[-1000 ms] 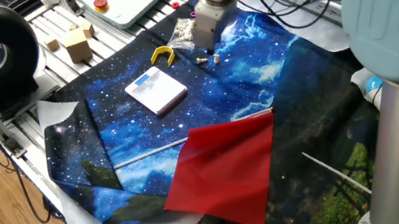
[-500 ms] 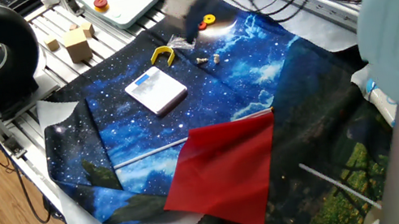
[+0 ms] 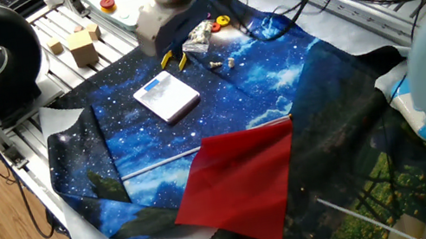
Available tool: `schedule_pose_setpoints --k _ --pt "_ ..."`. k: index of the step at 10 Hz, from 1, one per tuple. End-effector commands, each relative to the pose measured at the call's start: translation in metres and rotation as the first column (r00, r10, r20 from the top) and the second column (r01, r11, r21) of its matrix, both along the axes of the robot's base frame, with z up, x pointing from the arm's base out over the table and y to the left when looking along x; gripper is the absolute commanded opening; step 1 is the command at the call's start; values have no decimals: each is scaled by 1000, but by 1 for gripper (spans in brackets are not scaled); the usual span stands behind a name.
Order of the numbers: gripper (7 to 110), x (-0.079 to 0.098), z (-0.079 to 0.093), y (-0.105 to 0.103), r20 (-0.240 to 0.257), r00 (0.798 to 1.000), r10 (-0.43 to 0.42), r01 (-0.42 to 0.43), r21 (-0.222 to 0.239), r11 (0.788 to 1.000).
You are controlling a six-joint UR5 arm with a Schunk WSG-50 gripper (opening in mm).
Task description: Remove the object from the scale
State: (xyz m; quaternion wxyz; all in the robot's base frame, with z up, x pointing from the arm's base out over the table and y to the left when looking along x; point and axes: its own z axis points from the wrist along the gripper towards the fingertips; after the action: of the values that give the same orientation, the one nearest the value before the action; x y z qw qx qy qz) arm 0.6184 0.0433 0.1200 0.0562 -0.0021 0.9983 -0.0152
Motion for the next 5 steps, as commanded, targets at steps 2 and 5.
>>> schedule_pose_setpoints --k 2,5 --pt "7 -15 1 15 2 999 -48 48 -15 999" --pt "7 -20 1 17 -18 998 -53 53 12 999"
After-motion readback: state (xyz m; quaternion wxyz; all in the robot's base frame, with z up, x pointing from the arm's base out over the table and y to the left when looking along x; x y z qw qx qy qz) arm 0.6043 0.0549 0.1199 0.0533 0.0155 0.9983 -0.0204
